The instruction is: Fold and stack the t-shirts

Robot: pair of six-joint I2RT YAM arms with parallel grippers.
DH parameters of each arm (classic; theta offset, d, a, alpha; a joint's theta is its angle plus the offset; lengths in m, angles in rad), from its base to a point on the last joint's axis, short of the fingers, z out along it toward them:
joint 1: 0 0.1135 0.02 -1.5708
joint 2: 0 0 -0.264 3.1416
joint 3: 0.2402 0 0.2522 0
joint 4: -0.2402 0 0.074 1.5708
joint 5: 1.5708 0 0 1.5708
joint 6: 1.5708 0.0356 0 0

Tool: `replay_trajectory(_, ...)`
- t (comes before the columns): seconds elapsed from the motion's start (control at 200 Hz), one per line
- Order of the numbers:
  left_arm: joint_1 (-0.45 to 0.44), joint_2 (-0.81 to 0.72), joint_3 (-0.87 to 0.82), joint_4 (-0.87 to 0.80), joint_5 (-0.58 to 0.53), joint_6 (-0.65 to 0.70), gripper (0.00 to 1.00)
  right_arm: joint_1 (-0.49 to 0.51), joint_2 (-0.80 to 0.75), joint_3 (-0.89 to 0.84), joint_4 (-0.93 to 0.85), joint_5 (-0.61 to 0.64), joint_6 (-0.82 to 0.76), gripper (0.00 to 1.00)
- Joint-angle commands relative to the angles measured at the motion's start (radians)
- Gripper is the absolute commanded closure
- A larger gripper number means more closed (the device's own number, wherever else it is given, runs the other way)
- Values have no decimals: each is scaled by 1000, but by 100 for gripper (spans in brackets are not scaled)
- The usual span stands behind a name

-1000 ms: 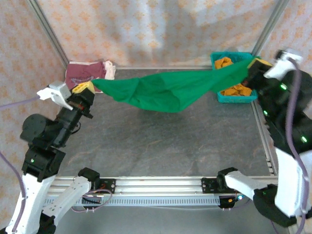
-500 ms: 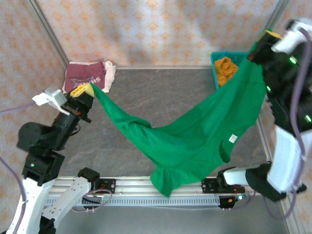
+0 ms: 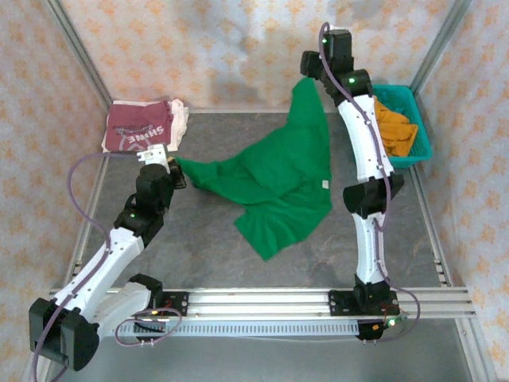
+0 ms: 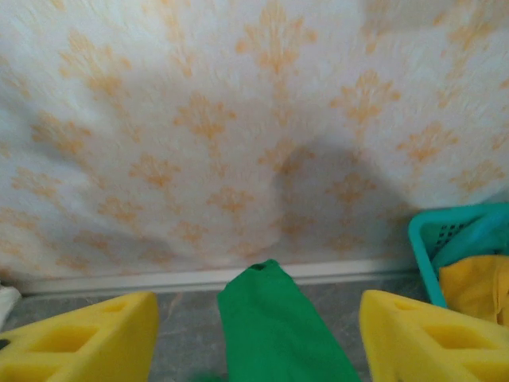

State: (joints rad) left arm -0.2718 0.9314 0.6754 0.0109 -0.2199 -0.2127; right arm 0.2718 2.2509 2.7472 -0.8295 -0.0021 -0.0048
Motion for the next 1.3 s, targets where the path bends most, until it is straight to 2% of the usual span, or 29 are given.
replay_trajectory(0.0,5,-35,-23,33,-57,-74,100,-5,-140,15,-28,-38,14,27)
replay_trajectory(0.045,4,-36,-39,22,-67,-69,100,10,-200,-60,-60,-77,-2,26)
replay_trajectory(0.095,5,-36,-61,22,-98,-62,100,51,-299,-239,-50,-62,-32,26)
replay_trajectory(0.145,12,-30,-81,40,-118,-58,100,120,-439,-515,54,-17,-82,25)
replay_trajectory(0.215,31,-16,-89,56,-105,-52,100,229,-652,-946,312,7,-145,24)
replay_trajectory(0.255,38,-3,-88,59,-112,-50,100,274,-764,-1195,449,-60,-141,24)
replay_trajectory(0.32,52,19,-87,74,-115,-43,100,313,-864,-1446,598,-232,-91,26)
replay_trajectory(0.385,78,44,-79,71,-95,-55,100,396,-902,-1629,703,-292,-103,28)
replay_trajectory(0.52,122,76,-72,58,-57,-93,100,649,-863,-1852,774,-228,-170,30)
replay_trajectory(0.671,164,63,-103,37,-26,-149,100,764,-738,-1931,828,-250,-147,30)
replay_trajectory(0.791,172,53,-119,23,-7,-164,100,860,-640,-1914,846,-193,-199,30)
replay_trajectory(0.986,182,34,-135,5,-15,-174,100,867,-556,-1931,964,-108,-221,28)
replay_trajectory(1.076,187,32,-135,-7,-19,-174,100,868,-514,-1915,983,-70,-226,30)
replay_trajectory(1.151,197,35,-130,-20,-21,-181,100,866,-474,-1908,1008,-52,-222,37)
replay_trajectory(1.261,211,29,-132,-32,-28,-195,100,864,-426,-1892,999,-24,-215,61)
replay_trajectory(1.296,216,27,-134,-34,-29,-197,100,860,-421,-1898,1005,-20,-211,73)
